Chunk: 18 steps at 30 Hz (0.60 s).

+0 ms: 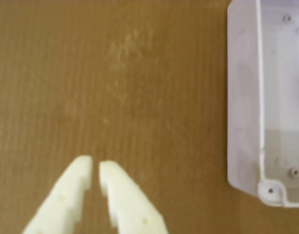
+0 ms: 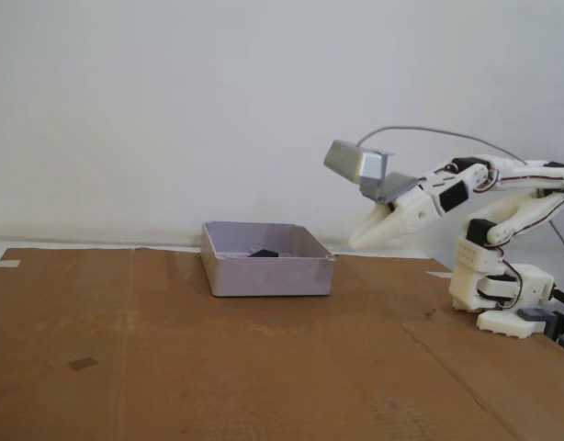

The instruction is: Grasp a block and put it in the box.

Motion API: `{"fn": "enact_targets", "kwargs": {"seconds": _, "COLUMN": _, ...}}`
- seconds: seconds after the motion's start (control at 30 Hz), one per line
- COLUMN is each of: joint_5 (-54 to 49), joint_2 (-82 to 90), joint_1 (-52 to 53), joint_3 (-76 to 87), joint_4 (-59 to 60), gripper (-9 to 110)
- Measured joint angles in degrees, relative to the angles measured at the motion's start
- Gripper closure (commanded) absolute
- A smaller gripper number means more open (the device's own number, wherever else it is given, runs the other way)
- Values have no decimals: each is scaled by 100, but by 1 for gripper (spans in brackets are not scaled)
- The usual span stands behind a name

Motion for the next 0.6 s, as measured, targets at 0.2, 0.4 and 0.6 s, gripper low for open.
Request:
{"fn": "enact_targets", "kwargs": {"seconds": 0.2, "joint_5": 0, "joint_2": 448, "joint_1": 0, "joint_3": 519, "joint_4": 0, "gripper": 101}}
{"fn": "enact_targets", "kwargs": {"seconds": 0.4, "joint_5": 0, "joint_2": 677, "joint_1": 0, "joint_3": 905, "joint_4": 0, "gripper": 101}}
{"fn": "enact_targets", "kwargs": {"seconds": 0.6, "joint_5": 0, "joint_2": 932, "joint_1": 0, "joint_3": 1362, "joint_4": 0, "gripper": 101}}
